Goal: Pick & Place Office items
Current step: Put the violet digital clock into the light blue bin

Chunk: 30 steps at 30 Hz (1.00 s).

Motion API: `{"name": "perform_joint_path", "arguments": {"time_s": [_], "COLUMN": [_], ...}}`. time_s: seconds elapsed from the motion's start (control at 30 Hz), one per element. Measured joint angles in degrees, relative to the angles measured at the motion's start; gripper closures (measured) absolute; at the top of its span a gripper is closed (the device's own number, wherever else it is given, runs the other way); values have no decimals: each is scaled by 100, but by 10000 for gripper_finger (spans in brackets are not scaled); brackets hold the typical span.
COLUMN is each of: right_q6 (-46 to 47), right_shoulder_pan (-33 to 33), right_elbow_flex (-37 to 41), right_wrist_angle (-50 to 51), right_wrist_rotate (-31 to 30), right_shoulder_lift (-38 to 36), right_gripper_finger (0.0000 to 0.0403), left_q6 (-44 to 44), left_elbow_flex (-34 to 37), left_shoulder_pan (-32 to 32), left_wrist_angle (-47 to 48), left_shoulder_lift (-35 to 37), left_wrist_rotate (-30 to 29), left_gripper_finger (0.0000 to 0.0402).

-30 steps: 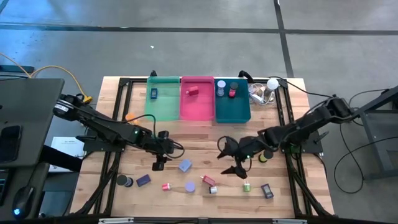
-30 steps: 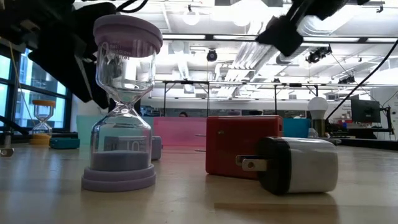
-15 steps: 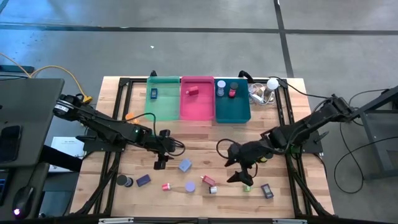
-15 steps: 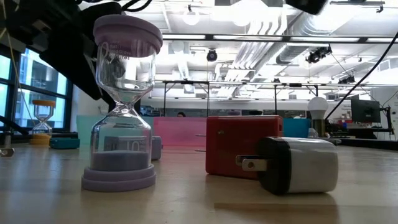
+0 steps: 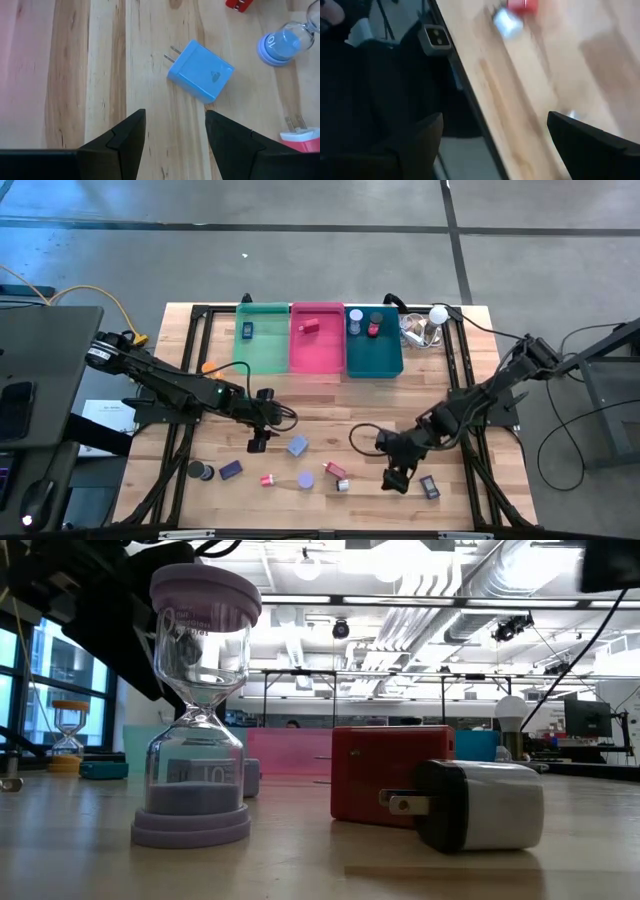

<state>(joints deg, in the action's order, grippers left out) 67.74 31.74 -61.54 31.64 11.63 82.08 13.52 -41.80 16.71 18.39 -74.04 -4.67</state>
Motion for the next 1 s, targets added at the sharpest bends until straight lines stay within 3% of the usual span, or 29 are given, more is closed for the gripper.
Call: {"name": "perform_joint_path", "arguments": {"time_s": [0.23, 0.4, 0.57, 0.73, 1.0], "right_q6": [1544, 2608, 3697, 4425, 4960], "right_shoulder_pan": [403, 894, 1362, 1756, 1857], "right_elbow_flex": [1, 58, 169, 165, 165], "right_wrist_angle": [371, 725, 852, 861, 1374], "right_wrist_rotate": [-15, -643, -767, -433, 157], "right_shoulder_lift": [-4, 39, 311, 727, 1151], "right_gripper_finger": [55, 55, 55, 55, 55], "left_q6": [26, 30, 40, 44, 42], "left_elbow_flex": [0, 4, 4, 4, 4], "left_shoulder_pan": [2, 2, 2, 2, 2], "left_wrist_angle": [0, 0, 0, 0, -12], "left_shoulder_lift": [0, 0, 0, 0, 0], "left_wrist_rotate": [8, 10, 12, 20, 20], "left_gripper_finger": [201, 201, 201, 201, 201]}}
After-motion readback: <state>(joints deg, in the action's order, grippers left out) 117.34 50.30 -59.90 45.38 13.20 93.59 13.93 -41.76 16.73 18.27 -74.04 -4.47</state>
